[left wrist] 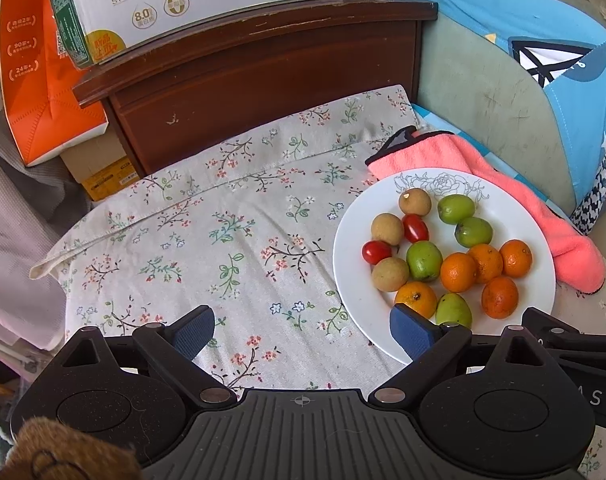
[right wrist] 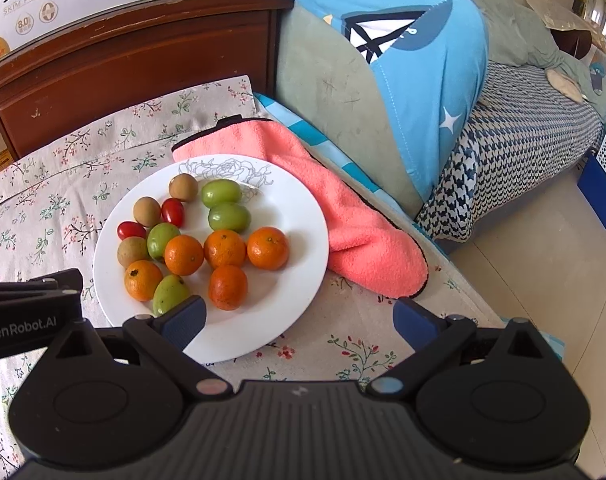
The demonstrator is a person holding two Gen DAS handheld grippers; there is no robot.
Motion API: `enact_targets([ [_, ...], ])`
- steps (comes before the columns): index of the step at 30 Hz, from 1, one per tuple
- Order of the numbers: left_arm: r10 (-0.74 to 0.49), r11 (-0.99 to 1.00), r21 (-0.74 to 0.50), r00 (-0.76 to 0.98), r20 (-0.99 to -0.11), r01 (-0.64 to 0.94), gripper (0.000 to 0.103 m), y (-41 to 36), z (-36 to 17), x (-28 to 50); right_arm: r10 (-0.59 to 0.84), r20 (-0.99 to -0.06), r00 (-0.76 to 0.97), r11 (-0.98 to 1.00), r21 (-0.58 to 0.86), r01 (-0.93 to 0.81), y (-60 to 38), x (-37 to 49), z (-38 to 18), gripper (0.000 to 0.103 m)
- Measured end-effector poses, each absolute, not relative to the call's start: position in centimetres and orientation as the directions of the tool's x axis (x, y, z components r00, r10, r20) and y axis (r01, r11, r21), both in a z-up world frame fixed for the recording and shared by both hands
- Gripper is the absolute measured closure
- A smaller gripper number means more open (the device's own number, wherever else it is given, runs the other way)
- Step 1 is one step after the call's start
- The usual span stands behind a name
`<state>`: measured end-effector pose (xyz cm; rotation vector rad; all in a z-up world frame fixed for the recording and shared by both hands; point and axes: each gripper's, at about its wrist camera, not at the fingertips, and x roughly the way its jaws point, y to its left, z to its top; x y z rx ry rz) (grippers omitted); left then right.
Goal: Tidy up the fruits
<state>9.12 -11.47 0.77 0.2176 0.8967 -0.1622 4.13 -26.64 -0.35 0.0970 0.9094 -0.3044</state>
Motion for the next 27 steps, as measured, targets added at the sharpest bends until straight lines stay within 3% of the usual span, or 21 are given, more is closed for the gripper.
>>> enact_targets([
  [27,-0.047,0.963,0.13,0.622,-0.782,0.236,0.008,-10.0,1.1,7.2,-0.172,-0.779,0.603,0.974,-0.043,0.222,-25.5,2.7,-0.2,0.003],
])
